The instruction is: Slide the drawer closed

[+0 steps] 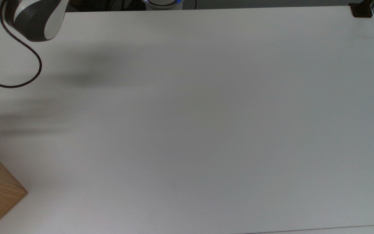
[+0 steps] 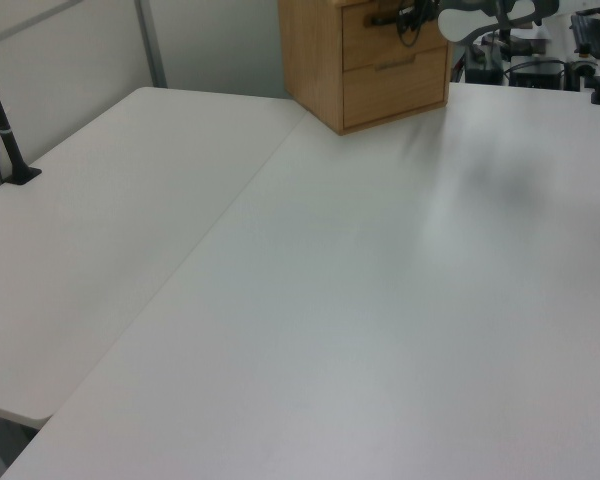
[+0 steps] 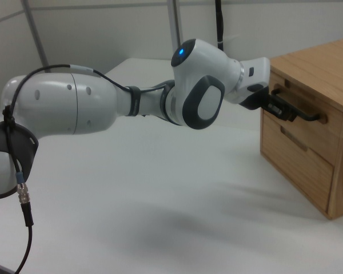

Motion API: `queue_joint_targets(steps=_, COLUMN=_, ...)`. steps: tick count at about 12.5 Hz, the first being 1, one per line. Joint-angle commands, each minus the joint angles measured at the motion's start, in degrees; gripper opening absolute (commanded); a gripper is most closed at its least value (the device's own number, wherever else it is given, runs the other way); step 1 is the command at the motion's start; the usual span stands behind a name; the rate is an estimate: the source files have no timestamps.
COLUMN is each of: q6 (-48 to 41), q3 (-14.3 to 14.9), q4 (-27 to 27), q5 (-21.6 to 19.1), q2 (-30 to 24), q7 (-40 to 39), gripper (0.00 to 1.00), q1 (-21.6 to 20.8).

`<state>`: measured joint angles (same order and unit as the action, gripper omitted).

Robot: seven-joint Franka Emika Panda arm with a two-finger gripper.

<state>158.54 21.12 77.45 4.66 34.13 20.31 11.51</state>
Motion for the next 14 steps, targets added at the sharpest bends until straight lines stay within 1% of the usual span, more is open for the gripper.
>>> queue_joint_targets(steps=1, q6=2.92, q3=0.50, q4=-1.95, q5=-0.62, q2=0.68, q7=0.61, gripper=0.29, q1=0.88)
queue_joint_targets(steps=2, q6=2.48, q3=0.32, q4=-1.43, q5=-0.97, q2=-1.07, q7=0.44, gripper=0.31, q1=0.62)
queue_joint_targets(steps=4, q6=0.73, q3=-0.47, q4=2.95, q5=-0.62, q2=-5.02, q7=0.17, gripper=0.33, q1=-0.26)
queue_joint_targets(steps=5, q6=-1.37, q3=-0.73, q4=5.24, q5=-0.62, q2=-7.39, q7=-0.44, gripper=0.35, q1=-1.04)
queue_joint_targets(steps=6, q6=-5.22, q3=-1.60, q4=6.91, q5=-0.62, q2=-9.67, q7=-2.01, gripper=0.36, q1=-1.92)
queue_joint_targets(steps=7, q6=-11.44, q3=-2.74, q4=7.36, q5=-0.71, q2=-11.87, q7=-4.37, gripper=0.36, q1=-2.45)
queue_joint_targets(steps=10, q6=-35.50, q3=-4.86, q4=6.84, q5=-0.89, q2=-17.50, q7=-11.32, gripper=0.36, q1=-5.26)
queue_joint_targets(steps=11, q6=-41.32, q3=-5.13, q4=7.02, q5=-0.97, q2=-19.43, q7=-13.52, gripper=0.41, q1=-6.49)
queue_joint_targets(steps=12, q6=-49.56, q3=-5.13, q4=7.19, q5=-1.15, q2=-22.06, q7=-16.93, gripper=0.52, q1=-8.94)
queue_joint_targets(steps=13, q6=-54.25, q3=-5.13, q4=7.28, q5=-1.85, q2=-23.39, q7=-18.97, gripper=0.61, q1=-10.18)
queue_joint_targets(steps=14, q6=-59.26, q3=-5.30, q4=7.19, q5=-4.29, q2=-25.23, q7=-20.90, gripper=0.81, q1=-11.41)
